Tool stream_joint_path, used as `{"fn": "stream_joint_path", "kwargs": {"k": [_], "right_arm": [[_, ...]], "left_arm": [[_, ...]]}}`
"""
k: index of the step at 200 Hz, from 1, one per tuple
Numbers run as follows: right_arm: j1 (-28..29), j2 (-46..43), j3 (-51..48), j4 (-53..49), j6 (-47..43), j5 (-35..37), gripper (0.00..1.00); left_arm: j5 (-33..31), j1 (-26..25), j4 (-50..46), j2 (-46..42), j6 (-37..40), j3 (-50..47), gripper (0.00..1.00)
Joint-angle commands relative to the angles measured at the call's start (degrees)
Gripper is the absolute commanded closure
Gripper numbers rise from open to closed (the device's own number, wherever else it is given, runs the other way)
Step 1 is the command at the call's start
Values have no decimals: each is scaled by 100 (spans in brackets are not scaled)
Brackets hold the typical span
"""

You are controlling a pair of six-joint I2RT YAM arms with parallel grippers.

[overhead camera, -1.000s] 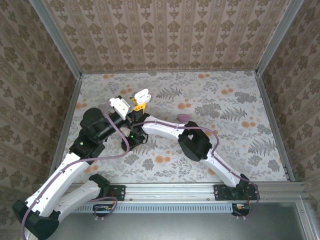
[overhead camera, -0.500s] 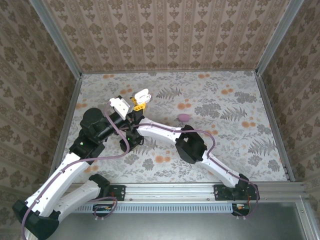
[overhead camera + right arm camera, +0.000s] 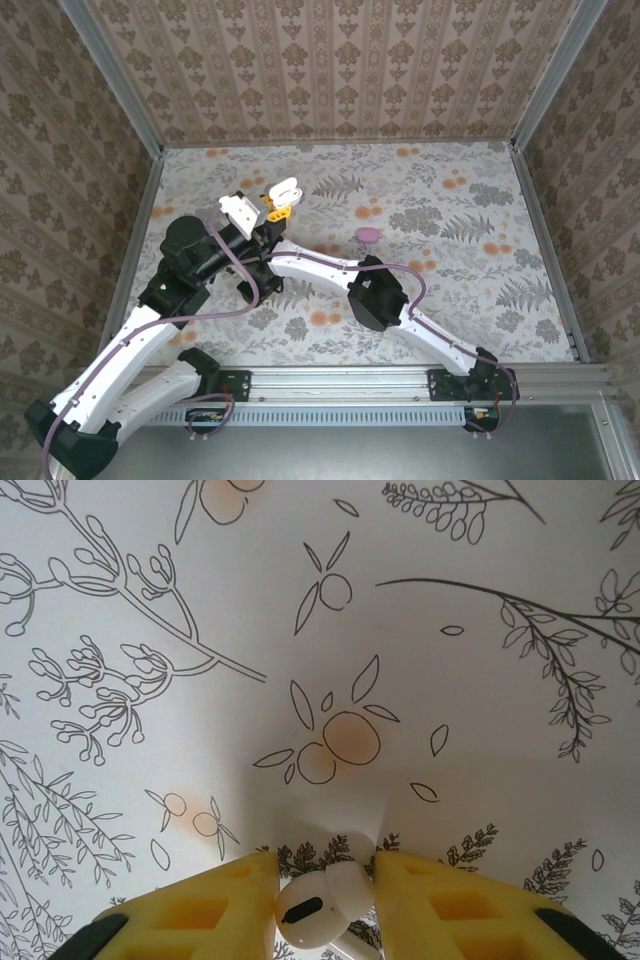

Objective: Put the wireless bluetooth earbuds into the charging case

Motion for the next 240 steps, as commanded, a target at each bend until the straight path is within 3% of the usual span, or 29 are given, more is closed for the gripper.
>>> {"fn": "stream_joint_path", "kwargs": {"k": [1,33,98,157,205,240], "right_arm": [[44,239,-102,-202,177,24,67],[-140,-392,-945,302,456,20,68],[-850,-2624,-4453,2060,1426,215,69],[-1549,-4127,-7002,2946,2607,475,69],[-1847,-4997,-8161,3175,3825,1014,69],[-1869,-5163,-8211,3162,3708,934,61]], "left_arm": [[79,48,161,0,-72,188,88],[79,48,150,16,-67,226,88],[178,48,245,238,-137,274,88],[380,29,528,658,-256,318,89],[487,22,691,958,-326,293,89],[496,22,776,1044,-362,252,89]]}}
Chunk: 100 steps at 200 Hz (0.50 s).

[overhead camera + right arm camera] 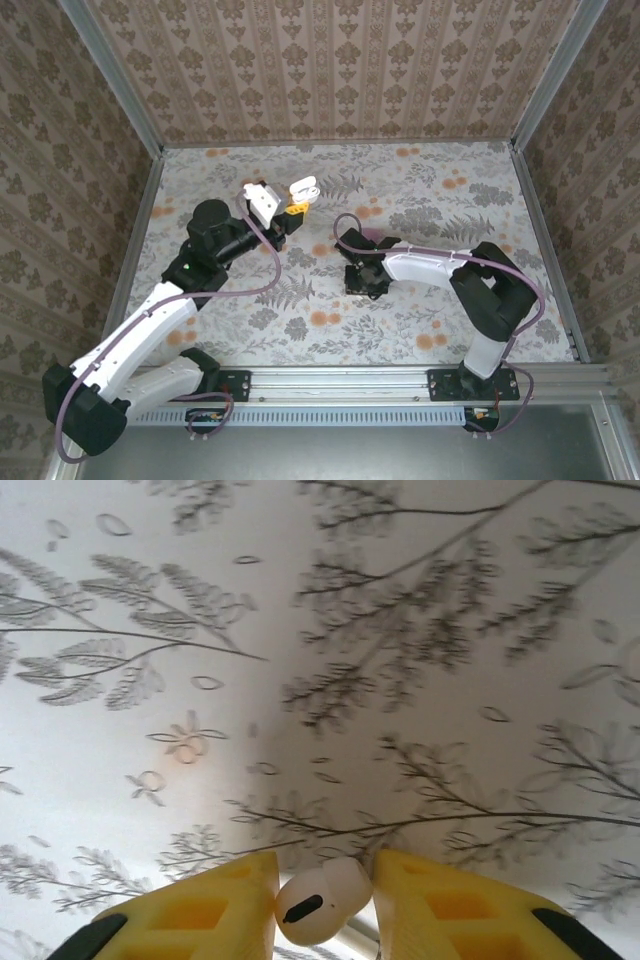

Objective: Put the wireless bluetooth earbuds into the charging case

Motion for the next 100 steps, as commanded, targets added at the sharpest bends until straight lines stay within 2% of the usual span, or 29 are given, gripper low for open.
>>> {"fn": "stream_joint_path", "kwargs": {"k": [1,33,65,100], "right_arm": [[-39,-110,-30,-118,206,201,61],[-53,153,463,-650,-571,-71,55],[-67,362,830,-1080,-1761,-185,53],[-84,608,1135,-1539,-2077,-165,53]], "left_arm": [[126,22,321,6,-139,147,89],[102,22,284,-9,-122,141,89],[59,22,241,-55,-104,123,89],[53,22,207,-62,-95,132,89]]}}
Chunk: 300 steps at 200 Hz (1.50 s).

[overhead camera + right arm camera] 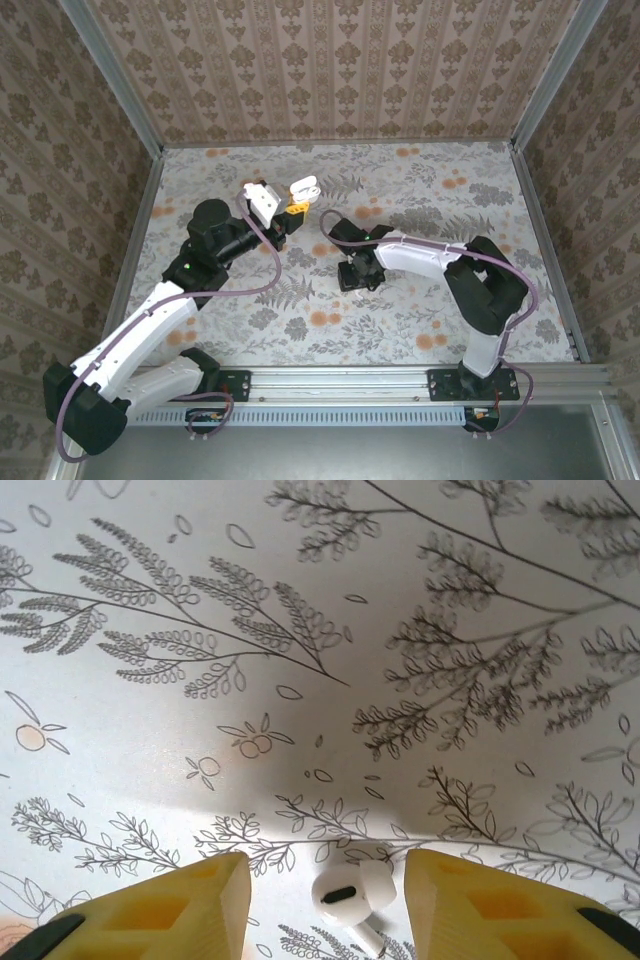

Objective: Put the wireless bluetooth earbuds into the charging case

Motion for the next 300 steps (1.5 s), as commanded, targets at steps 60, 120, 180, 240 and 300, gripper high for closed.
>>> {"fn": "stream_joint_path", "kwargs": {"k": [60,120,180,240,300], "right_arm": [[-47,264,151,-545,-434,-183,56],[-47,400,277,-610,-618,-152,61],[-48,420,384,-621,-633,-53,62],[-56,552,389,-643,-626,-87,64],[-58,498,316,-707,-637,-132,65]], "left_arm": [[-9,22,136,-81,-52,128,89],[36,22,146,-6,-47,162,89],[19,22,150,-6,-47,154,89],[19,22,96,-8,-29,160,89],[1,22,116,-22,-38,140,89]]}}
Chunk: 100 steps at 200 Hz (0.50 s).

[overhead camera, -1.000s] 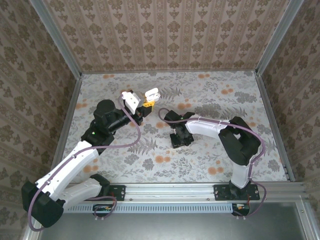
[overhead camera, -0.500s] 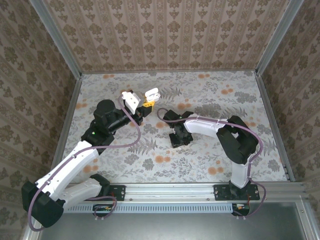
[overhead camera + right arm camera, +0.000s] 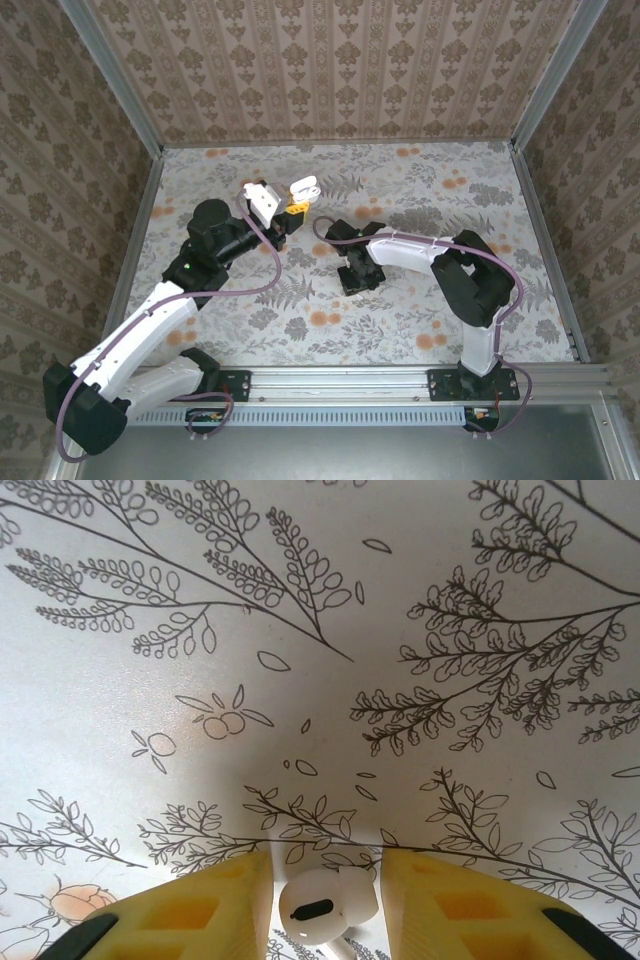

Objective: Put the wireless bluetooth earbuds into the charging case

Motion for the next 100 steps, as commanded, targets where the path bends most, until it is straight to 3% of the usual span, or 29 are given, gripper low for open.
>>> {"fn": "stream_joint_path", "kwargs": {"k": [1,50,100], "right_arm": [[-26,58,13,-218,-34,-44,65],[-25,58,-23,-156,41,-97,68],[-110,-517,-196,-7,223,26,68]], "left_arm": [[3,24,122,-21,-40,141,89],[4,28,104,-19,-34,131,89],[21,24,122,65,-75,127,89]]}}
